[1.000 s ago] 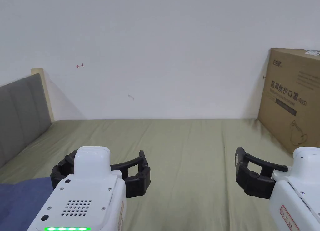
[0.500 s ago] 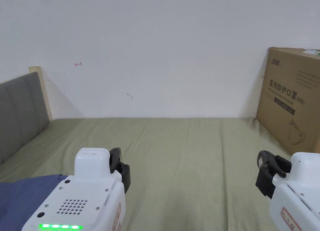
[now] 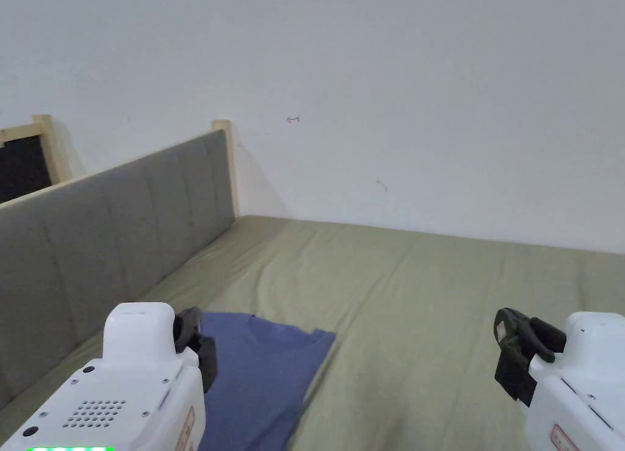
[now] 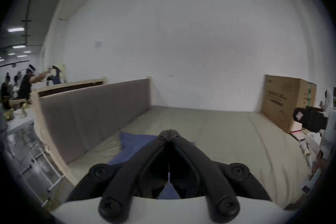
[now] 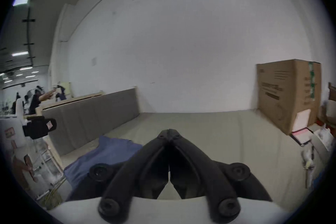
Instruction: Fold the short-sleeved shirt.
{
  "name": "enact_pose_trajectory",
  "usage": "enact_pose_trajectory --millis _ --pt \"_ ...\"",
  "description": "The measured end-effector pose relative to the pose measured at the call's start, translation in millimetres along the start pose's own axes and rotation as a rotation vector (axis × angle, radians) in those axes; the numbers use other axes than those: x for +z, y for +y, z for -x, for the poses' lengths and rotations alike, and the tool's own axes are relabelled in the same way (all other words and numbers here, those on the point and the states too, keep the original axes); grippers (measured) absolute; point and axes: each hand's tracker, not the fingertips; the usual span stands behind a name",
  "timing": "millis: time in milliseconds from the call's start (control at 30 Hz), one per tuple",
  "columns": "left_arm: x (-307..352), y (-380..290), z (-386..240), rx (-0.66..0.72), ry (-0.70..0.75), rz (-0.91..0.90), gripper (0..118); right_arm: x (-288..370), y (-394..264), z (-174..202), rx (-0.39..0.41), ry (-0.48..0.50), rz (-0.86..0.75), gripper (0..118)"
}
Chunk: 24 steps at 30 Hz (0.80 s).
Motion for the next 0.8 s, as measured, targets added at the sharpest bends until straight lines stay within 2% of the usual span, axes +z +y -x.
enact_pose_trajectory --millis 67,167,300,367,467,533,600,700,733,767,800 --pt "6.3 0.0 21.4 0.049 0.016 0.012 0 -8.4 -1.9 16.1 -0.015 0.061 0.008 0" --pt "10.7 -5.8 34.3 0.078 0.048 0.029 0 -15.0 -2.9 28.0 -0.037 0.087 0.022 0" --pt "0.2 -5.6 31.0 0.065 0.046 0.035 0 -18.1 -3.4 23.6 -0.036 0.081 0.054 0" --pt "-22.2 1.5 31.5 0.081 -0.007 0.083 0 -15.4 -3.6 15.6 -0.043 0.075 0.074 0" --pt "-103.9 9.5 43.0 0.144 -0.126 0.389 0 -11.9 -5.8 0.3 -0.06 0.069 0.117 0" --pt "-161.2 -5.3 46.0 0.14 -0.22 0.603 0 -10.2 -8.3 -8.7 -0.047 0.041 0.156 0" --pt "-219.5 -30.8 44.1 0.106 -0.274 0.792 0 -10.3 -12.4 -18.9 -0.031 0.014 0.191 0" --pt "-272.4 -77.9 36.2 0.001 -0.258 0.993 3 -6.3 -19.7 -33.3 -0.031 -0.023 0.231 0" --pt "-283.6 -90.9 35.8 0.02 -0.257 1.028 15 -4.6 -22.0 -37.9 -0.04 -0.035 0.246 0" --pt "-295.7 -104.3 36.9 0.036 -0.249 1.063 35 -1.9 -24.9 -42.7 -0.052 -0.045 0.263 0" --pt "-307.1 -117.6 37.2 0.067 -0.225 1.079 75 -0.7 -27.7 -47.8 -0.06 -0.055 0.28 0"
